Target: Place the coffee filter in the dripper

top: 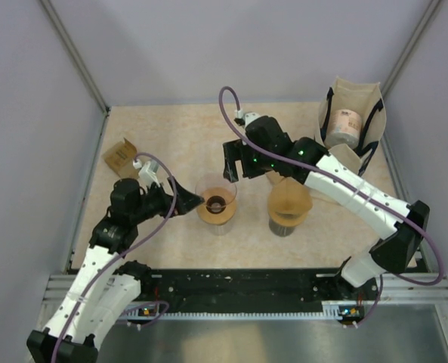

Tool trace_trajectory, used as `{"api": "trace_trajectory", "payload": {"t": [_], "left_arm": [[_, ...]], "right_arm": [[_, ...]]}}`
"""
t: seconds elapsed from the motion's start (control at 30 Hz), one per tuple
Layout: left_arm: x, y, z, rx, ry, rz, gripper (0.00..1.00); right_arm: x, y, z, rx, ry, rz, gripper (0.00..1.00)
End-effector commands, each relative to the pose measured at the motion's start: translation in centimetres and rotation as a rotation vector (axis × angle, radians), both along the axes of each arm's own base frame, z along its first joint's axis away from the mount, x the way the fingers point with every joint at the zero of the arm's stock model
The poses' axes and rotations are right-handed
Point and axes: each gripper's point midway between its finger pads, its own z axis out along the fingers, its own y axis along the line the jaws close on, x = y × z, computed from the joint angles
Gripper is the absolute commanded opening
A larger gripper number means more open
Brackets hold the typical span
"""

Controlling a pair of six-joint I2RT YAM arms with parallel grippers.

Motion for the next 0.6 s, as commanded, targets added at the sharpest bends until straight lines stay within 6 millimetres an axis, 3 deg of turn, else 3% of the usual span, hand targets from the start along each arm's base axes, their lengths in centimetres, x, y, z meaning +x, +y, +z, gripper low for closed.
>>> {"api": "trace_trajectory", "payload": {"t": [0.0, 0.37, 0.57], "left_arm": [[-1.0, -0.1, 0.3, -0.003, -0.041, -0.033, 0.99], [-1.2, 0.8, -1.6, 0.031, 0.025, 0.03, 0.99], [-1.5, 0.6, 1.6, -0.017, -0.065, 0.021, 0.99]], "right_arm": [[0.9, -0.1, 2.7, 0.082, -0.069, -0.032, 0.82], [0.9, -0.8, 2.9, 0.096, -0.075, -0.05, 0.82], [1.5, -1.6, 3.9, 0.111, -0.108, -0.074, 0.83]]}}
